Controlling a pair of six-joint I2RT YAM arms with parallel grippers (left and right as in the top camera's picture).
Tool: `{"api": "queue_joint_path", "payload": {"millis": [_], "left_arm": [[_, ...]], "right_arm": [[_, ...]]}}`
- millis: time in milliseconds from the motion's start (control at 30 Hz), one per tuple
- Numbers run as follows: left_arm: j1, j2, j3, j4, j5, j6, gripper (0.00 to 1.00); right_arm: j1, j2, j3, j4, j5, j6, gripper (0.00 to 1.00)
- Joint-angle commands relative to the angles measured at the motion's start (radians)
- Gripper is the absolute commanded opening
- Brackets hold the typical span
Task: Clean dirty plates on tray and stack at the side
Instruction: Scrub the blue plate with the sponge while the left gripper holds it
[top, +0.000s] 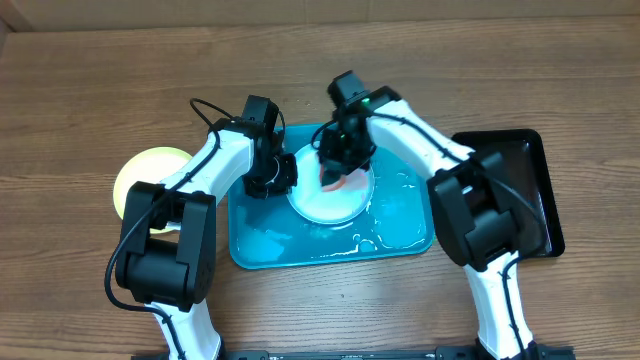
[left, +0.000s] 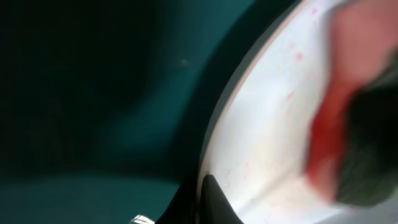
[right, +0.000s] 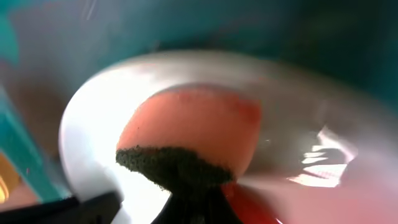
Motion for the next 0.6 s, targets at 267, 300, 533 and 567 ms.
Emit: {"api": "queue_joint_path", "payload": {"millis": [267, 300, 533, 567], "left_arm": [[0.011, 0.018, -0.003, 0.011, 0.071, 0.027, 0.04], [0.014, 0.018, -0.003, 0.011, 0.071, 0.027, 0.04], [0.028, 0.018, -0.003, 0.010, 0.060, 0.035, 0.04], [0.028, 0.018, -0.003, 0.011, 0.059, 0.035, 0.04]], "right_arm": [[-0.012, 0.037, 0.016, -0.241, 0.077, -0.103, 0.04], [-0.027, 0.037, 0.024, -0.268, 0.108, -0.103, 0.04], [-0.108, 0.037, 0.090, -0.320, 0.280, -0.121, 0.04], [-0.108, 0.037, 0.089, -0.294, 0.263, -0.121, 0.04]]}}
